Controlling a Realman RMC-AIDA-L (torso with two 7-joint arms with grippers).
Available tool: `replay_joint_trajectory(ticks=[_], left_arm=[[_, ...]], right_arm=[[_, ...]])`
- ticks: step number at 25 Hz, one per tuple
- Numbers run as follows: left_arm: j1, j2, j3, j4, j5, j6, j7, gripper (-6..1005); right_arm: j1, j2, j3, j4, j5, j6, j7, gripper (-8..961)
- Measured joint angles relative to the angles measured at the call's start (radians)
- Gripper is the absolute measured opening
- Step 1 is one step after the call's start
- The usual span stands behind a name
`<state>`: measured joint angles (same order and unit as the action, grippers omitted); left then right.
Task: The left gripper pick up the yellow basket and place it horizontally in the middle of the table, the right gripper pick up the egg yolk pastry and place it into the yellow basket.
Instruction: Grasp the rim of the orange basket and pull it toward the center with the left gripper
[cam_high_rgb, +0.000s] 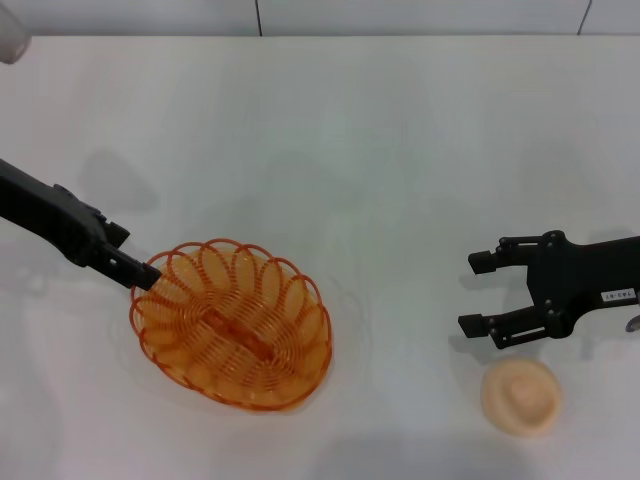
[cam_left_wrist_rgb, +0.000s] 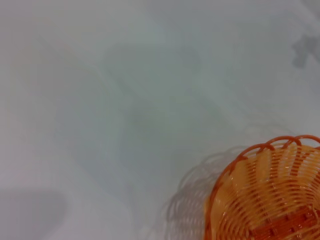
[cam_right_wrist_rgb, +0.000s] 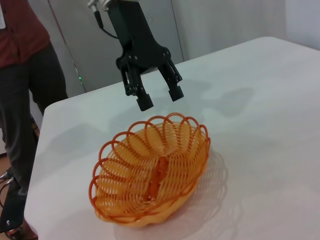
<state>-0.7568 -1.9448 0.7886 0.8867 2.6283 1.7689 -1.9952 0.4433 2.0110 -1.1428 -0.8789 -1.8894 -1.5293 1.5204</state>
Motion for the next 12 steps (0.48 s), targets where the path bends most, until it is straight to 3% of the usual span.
replay_joint_trajectory(ticks=[7,12], left_arm=[[-0.012,-0.022,0.035,0.000,0.045,-0.011,-0.055,887],[-0.012,-0.025,0.042,-0.004,0.051,-0.023,-0.087,887]], right_arm=[[-0.001,0.000,0.000,0.001,0.009,0.000,-0.006,845],[-0.002,0.000,0.001,0.002,0.010,0.000,-0.011,844]])
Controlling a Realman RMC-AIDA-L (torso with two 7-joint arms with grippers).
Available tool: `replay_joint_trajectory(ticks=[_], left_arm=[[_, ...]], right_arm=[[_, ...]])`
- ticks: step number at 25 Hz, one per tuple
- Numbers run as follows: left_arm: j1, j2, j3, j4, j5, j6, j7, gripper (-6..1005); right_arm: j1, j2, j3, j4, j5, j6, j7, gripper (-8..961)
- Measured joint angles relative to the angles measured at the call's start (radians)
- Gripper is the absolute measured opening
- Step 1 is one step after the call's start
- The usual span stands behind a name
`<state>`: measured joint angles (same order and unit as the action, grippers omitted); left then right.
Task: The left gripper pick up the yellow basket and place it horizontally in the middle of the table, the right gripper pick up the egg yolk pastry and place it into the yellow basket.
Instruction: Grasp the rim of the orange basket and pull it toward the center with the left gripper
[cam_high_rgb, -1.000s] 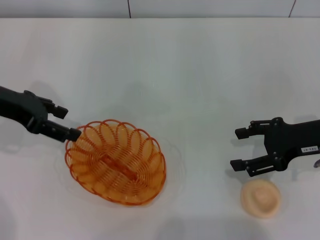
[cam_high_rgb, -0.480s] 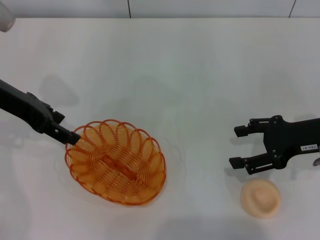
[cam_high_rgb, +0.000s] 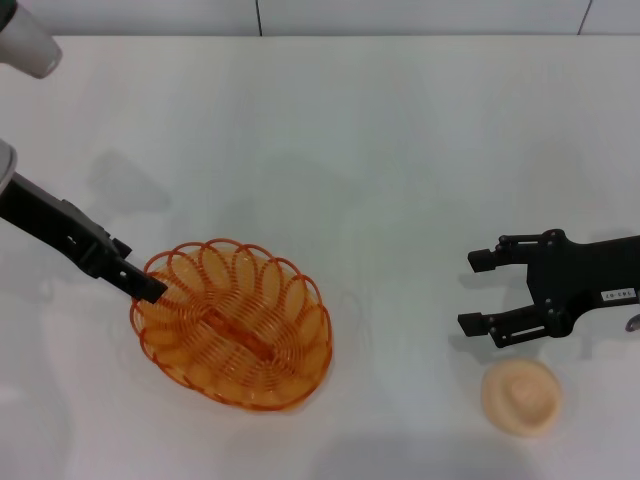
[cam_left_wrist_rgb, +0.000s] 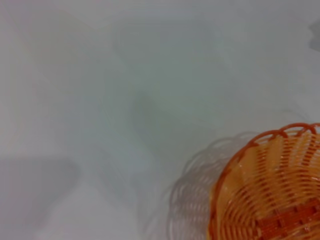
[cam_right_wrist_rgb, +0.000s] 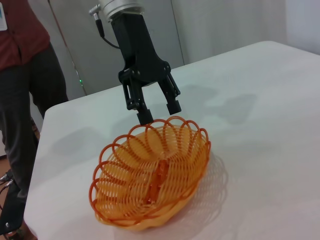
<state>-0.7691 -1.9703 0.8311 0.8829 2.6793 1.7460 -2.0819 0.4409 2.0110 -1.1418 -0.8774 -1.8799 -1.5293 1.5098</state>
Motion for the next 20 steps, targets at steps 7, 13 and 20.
replay_joint_trajectory(ticks=[7,13,20], left_arm=[[-0.003,-0.007,0.076,-0.007,0.002,-0.053,-0.116,888],[-0.013,-0.015,0.096,-0.006,0.002,-0.057,-0.179,876],[-0.018,-0.027,0.120,-0.007,0.004,-0.067,-0.201,832]], right_arm=[[-0.004,0.000,0.001,0.000,0.008,0.000,-0.003,843],[-0.007,0.000,0.001,0.000,0.014,-0.003,-0.011,842],[-0.008,0.000,0.001,0.000,0.017,-0.007,-0.011,841]])
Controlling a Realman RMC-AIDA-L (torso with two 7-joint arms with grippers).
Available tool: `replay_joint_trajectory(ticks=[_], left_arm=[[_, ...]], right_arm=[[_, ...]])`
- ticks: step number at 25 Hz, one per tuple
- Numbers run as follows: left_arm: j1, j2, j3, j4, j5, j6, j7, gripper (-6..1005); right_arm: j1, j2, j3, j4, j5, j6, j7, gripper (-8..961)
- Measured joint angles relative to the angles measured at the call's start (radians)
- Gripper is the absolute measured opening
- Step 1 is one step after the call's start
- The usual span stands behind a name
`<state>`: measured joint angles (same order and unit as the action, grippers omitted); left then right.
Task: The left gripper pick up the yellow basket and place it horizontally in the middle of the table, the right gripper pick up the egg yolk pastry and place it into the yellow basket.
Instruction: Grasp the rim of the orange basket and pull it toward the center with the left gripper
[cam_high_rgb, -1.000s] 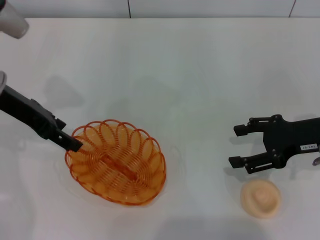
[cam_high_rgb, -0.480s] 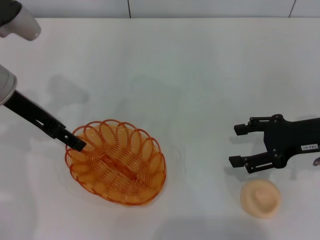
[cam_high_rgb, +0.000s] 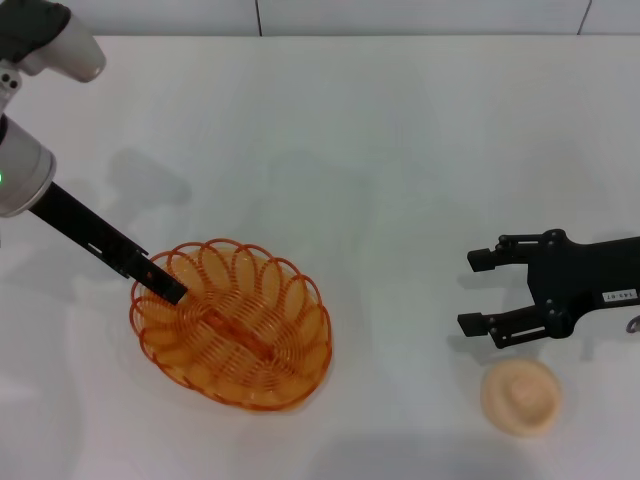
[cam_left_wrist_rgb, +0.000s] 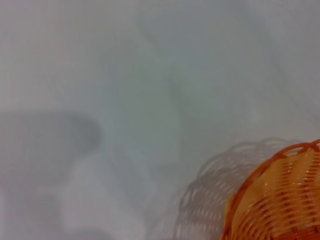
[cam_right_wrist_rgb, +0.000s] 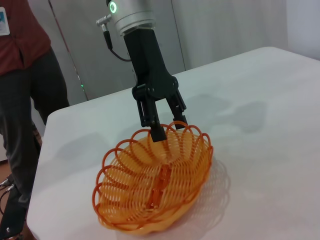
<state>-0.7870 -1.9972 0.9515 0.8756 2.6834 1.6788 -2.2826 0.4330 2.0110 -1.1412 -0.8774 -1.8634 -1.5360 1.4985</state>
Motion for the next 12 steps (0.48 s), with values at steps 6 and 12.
replay_joint_trajectory(ticks=[6,12], left_arm=[[-0.006,-0.008,0.004,0.000,0.004,-0.006,-0.009,794],[-0.034,-0.014,0.012,-0.052,0.031,-0.028,-0.014,757]], right_arm=[[-0.001,0.000,0.000,0.000,0.002,-0.001,-0.001,840],[-0.003,0.000,0.000,0.000,0.008,-0.003,-0.009,839]])
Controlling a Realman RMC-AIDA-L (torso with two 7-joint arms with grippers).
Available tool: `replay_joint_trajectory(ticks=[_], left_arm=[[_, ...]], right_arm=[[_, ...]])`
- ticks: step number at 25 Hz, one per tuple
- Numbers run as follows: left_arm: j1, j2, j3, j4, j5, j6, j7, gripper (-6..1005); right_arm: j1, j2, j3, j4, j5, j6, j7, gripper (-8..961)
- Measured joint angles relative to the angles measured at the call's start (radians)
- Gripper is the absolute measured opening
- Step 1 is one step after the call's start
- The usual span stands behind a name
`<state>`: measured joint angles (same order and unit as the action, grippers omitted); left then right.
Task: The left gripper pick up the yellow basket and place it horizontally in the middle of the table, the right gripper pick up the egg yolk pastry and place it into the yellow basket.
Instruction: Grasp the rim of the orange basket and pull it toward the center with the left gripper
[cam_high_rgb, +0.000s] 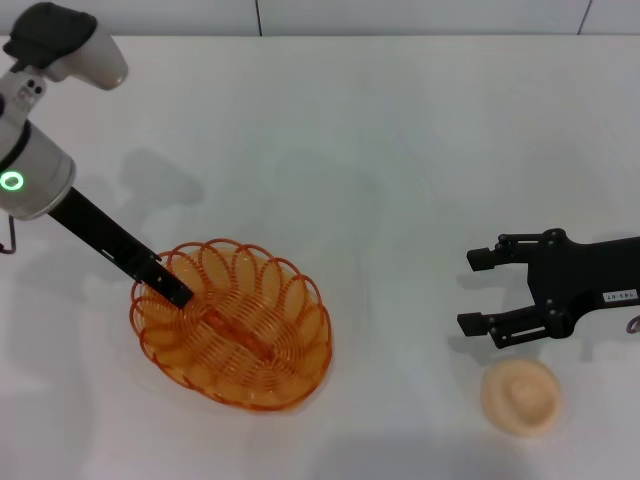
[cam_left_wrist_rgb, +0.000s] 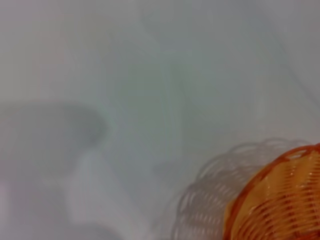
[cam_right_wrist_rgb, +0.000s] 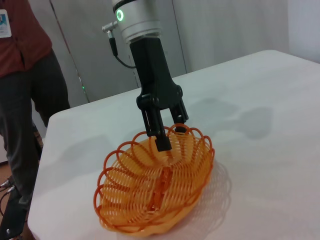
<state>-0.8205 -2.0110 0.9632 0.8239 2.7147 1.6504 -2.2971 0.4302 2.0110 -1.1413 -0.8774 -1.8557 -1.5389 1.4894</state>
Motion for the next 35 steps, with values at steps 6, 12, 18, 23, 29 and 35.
replay_joint_trajectory(ticks=[6,12,18,23,29,35], left_arm=[[-0.014,-0.011,0.021,-0.013,0.013,-0.025,-0.002,662],[-0.017,-0.013,0.025,-0.014,0.014,-0.042,-0.018,544],[-0.017,-0.013,0.035,-0.014,0.014,-0.047,-0.027,517],[-0.017,-0.016,0.045,-0.014,0.014,-0.051,-0.038,494],[-0.017,-0.021,0.057,-0.014,0.014,-0.050,-0.050,482],[-0.018,-0.025,0.060,-0.014,0.014,-0.030,-0.057,483]], right_arm=[[-0.001,-0.001,0.000,0.000,0.000,0.000,-0.001,838],[-0.001,-0.001,0.000,0.000,0.000,0.000,-0.002,837],[-0.005,-0.002,0.000,0.000,0.000,0.003,-0.004,836],[-0.012,-0.002,0.004,0.000,0.001,0.002,-0.008,836],[-0.015,0.000,0.009,0.000,0.001,-0.001,-0.009,835],[-0.015,0.000,0.009,-0.001,0.001,-0.005,-0.009,834]])
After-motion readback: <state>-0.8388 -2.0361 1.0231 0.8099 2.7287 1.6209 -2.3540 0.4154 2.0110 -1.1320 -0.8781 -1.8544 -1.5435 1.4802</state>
